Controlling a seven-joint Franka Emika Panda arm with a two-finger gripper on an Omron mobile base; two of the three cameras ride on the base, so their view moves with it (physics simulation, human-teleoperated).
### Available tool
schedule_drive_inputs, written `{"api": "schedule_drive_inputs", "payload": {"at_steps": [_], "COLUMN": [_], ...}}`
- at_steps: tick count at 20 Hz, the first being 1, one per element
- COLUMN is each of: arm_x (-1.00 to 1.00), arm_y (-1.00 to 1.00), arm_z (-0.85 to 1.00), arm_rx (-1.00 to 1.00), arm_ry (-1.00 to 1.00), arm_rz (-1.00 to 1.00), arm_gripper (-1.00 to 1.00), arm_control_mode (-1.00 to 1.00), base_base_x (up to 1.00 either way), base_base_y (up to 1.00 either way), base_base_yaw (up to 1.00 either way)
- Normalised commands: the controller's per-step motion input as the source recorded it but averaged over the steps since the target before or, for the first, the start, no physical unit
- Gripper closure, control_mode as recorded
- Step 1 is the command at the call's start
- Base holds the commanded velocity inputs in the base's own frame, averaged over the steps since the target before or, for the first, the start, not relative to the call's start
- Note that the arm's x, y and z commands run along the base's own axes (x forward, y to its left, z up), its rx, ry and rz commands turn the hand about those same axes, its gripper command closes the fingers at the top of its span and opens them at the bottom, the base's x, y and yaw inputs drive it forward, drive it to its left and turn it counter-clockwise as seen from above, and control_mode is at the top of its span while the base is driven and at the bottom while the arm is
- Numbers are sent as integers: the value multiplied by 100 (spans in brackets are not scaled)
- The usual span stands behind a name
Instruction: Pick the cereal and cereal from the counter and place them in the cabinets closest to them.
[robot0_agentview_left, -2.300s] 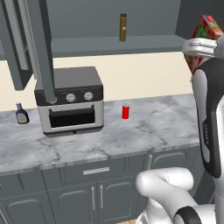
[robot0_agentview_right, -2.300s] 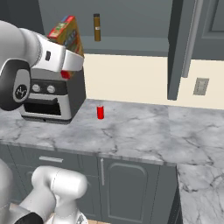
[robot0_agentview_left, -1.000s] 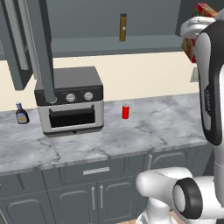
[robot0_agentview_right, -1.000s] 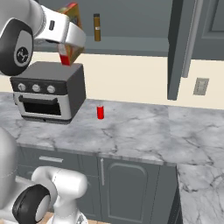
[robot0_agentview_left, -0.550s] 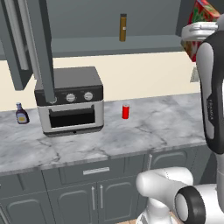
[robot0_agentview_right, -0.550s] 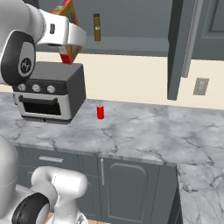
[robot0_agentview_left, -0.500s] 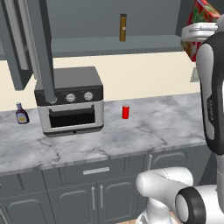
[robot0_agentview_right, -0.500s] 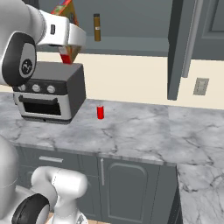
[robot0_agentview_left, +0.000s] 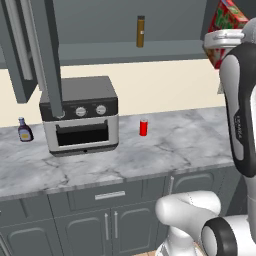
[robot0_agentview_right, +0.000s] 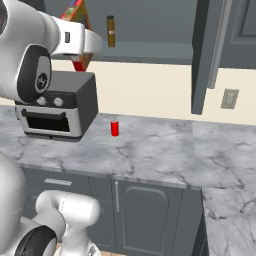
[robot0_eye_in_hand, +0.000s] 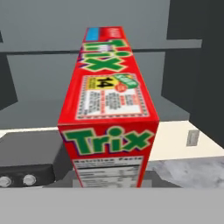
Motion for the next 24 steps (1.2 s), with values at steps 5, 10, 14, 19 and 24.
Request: {"api": "schedule_drive_inputs", "payload": {"at_steps": [5,10,14,19,24], "arm_x": [17,20,24,26,26], "arm_y": [0,0,0,0,0], "arm_z": [0,0,0,0,0], "arm_rx": [-1,-1,-1,-2,-2], "arm_ry": [-3,-2,0,0,0], "arm_rz": [1,2,2,2,2], "arm_gripper": [100,100,100,100,100], "arm_control_mode": [-100,-100,-100,-100,-100], "base_base_x": [0,0,0,0,0], "base_base_y": [0,0,0,0,0], "base_base_yaw": [0,0,0,0,0]}}
